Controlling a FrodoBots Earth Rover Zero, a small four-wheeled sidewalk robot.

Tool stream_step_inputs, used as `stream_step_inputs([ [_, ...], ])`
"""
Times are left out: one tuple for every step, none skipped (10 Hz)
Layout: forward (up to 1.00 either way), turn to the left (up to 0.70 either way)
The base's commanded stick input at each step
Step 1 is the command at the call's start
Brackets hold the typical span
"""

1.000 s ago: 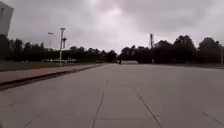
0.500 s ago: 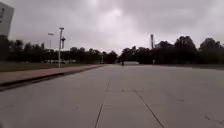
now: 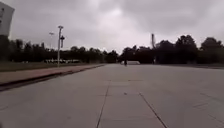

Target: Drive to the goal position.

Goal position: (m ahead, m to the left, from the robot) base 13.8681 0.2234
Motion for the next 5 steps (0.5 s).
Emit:
stream_step_inputs([
  [0.70,0.00],
  [0.70,0.00],
  [0.70,0.00],
  [0.70,0.00],
  [0.70,0.00],
])
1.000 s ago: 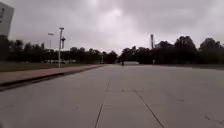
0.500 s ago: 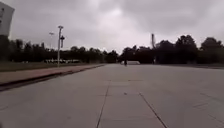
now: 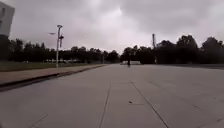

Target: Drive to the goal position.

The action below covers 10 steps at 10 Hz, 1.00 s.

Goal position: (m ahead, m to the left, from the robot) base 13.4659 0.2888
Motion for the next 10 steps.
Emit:
stream_step_inputs([
  [0.70,0.00],
  [0.70,0.00],
  [0.70,0.00],
  [0.70,0.00],
  [0.70,0.00],
  [0.70,0.00],
  [0.70,0.00],
  [0.70,0.00],
  [0.70,0.00],
  [0.70,0.00],
])
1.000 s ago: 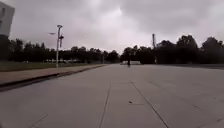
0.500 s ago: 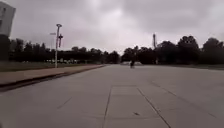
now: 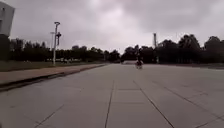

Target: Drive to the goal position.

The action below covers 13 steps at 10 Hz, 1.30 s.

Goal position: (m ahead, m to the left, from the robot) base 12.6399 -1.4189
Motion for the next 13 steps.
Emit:
stream_step_inputs([
  [0.70,0.00],
  [0.70,0.00],
  [0.70,0.00],
  [0.70,0.00],
  [0.70,0.00],
  [0.70,0.00],
  [0.70,0.00],
  [0.70,0.00],
  [0.70,0.00],
  [0.70,0.00],
  [0.70,0.00],
  [0.70,0.00],
  [0.70,0.00],
])
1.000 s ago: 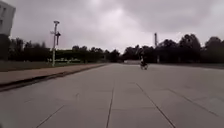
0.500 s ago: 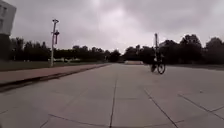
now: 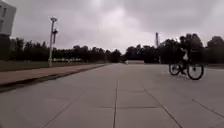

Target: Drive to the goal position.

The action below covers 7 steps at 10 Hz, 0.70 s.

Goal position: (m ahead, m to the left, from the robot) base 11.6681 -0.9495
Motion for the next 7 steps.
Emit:
stream_step_inputs([
  [0.70,0.00],
  [0.70,0.00],
  [0.70,0.00],
  [0.70,0.00],
  [0.70,0.00],
  [0.70,0.00],
  [0.70,0.00],
])
